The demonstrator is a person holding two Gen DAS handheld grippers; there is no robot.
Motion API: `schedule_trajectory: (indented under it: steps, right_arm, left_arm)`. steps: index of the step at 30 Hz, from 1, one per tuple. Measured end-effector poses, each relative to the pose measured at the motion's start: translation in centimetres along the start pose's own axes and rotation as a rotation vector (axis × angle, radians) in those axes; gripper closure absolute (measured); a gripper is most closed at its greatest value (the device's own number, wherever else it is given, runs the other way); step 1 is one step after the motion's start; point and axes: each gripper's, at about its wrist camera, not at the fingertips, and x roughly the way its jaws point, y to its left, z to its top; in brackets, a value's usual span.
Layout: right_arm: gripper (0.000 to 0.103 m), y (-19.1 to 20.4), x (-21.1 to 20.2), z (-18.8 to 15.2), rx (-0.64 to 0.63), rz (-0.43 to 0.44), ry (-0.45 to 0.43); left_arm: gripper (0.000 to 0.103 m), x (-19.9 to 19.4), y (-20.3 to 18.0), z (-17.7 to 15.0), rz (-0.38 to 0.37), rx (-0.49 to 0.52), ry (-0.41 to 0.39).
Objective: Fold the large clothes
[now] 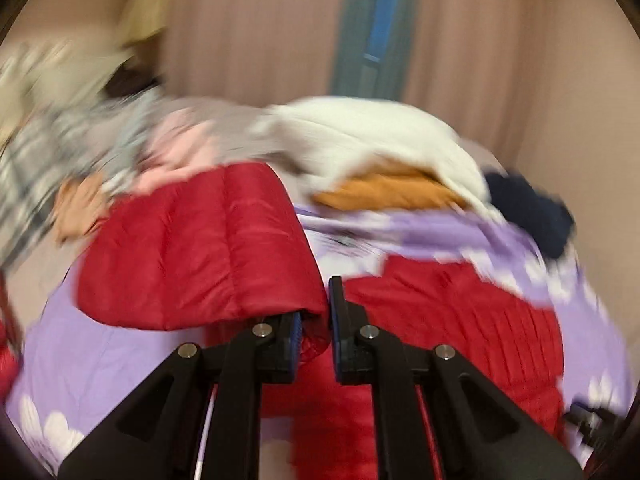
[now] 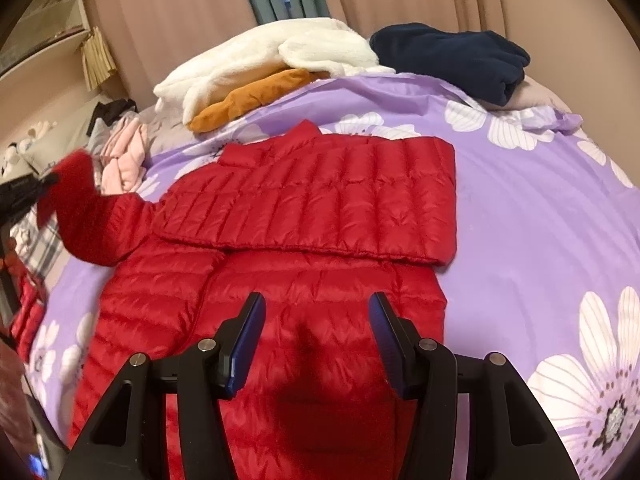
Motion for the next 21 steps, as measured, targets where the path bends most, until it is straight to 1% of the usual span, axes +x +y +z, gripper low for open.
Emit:
schedule_trajectory:
  steps: [1,4,6,9,11,13,15,16,17,19,21]
  right_arm:
    - [0.049,-0.1,-0.1,-0.1,0.004,0.001,-0.002]
    - [0.049,-0.9,-0.5,-0.2,0.031,0.014,-0.008]
    - [0.049,-1.7,-0.7,-0.4,0.063,0.025,-0.01]
    - [0.049,-2.6,-0.9,-0.7,0.105,0.031,-0.012]
    - [0.049,-3.3,-1.0,-0.8,0.131,0.025,-0.016]
    - [0.049,-4.2,-1.2,-0.9,0.166,0.022,-0.022]
    - [0.048,-5.1,-1.4,-1.0,0.206,0.035,-0.024]
    - [0.046,-5.6,-1.4,-1.0,0.23,0.043,-0.021]
    - [0.046,-5.9,-1.4,-0.9,0.247,0.052,-0.02]
    - [0.045,-6.4,-1.2,-0.4,0.275,0.081,-0.023]
    - [0.043,-5.9,-1.0,0.2,0.264,0.109,-0.028]
  left_arm:
    - [0.09,0.3,-2.3,-0.6,-0.027,0.062,0.017]
    - [0.09,1.4,-8.0,-3.1,-0.073,0.223,0.066]
    - [0.09,2.4,-11.2,-5.0,-0.102,0.309,0.108]
    - [0.089,4.5,-15.3,-8.0,-0.165,0.425,0.21]
    - [0.087,5.9,-16.7,-9.7,-0.187,0.476,0.266]
    - [0.086,7.1,-17.6,-11.1,-0.223,0.487,0.335]
    - [0.082,7.3,-17.6,-11.9,-0.245,0.455,0.379]
    - [0.069,7.2,-17.3,-12.2,-0.251,0.432,0.392]
    - [0.052,7.0,-16.9,-12.4,-0.256,0.405,0.398]
    - [0.04,6.0,-15.5,-13.0,-0.259,0.349,0.386]
    - [0.041,4.7,-13.4,-13.5,-0.245,0.292,0.399]
